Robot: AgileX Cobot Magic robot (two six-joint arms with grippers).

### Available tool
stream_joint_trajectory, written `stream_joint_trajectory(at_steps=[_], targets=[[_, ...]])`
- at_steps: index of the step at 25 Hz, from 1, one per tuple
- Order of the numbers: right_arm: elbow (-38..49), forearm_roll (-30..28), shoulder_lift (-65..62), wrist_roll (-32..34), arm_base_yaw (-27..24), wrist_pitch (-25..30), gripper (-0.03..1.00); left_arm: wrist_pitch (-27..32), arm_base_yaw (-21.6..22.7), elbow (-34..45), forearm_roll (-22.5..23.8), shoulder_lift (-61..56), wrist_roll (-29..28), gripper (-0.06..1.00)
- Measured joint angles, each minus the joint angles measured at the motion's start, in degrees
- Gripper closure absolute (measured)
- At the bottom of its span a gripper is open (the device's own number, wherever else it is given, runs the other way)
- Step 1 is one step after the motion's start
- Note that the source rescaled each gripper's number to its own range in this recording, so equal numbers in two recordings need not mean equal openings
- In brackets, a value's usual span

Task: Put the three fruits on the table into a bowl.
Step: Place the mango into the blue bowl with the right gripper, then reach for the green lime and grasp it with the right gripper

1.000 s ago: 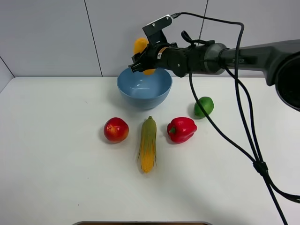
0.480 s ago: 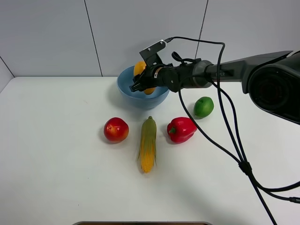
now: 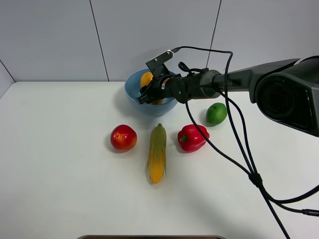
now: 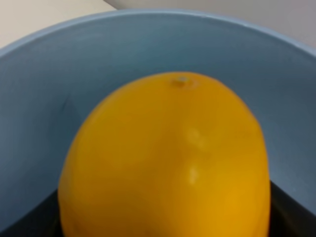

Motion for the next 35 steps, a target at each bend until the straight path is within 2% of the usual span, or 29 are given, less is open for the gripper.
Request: stream_joint_trajectory(at_steps=[12,15,21,26,30,35], targets=[[0.00,0.00,-0.01,0.00,0.00,0.00,0.37,0.00,0.00,0.00,0.00,0.00,0.00,-0.02],[0.00,0.00,-0.18,0.00,0.00,-0.81,0.29,0.00,0.00,0.00,0.00,0.00,0.00,-0.02],[0.00,0.00,-0.24,0.87,0.00,-2.16,0.06,0.00,0.00,0.00,0.00,0.00,0.00,-0.02],[0.00,0.00,-1.40,1.98,0.00,-1.47,0.02,0.00,0.00,0.00,0.00,0.00,0.00,-0.02],[0.00,0.00,-4.21,2.05,0.00,1.10,0.01,0.00,0.00,0.00,0.00,0.00,0.00,-0.02],[0.00,-2.02,-9.85,2.31,0.03,7.76,0.01,0.00,0.00,0.00,0.00,0.00,0.00,-0.02]])
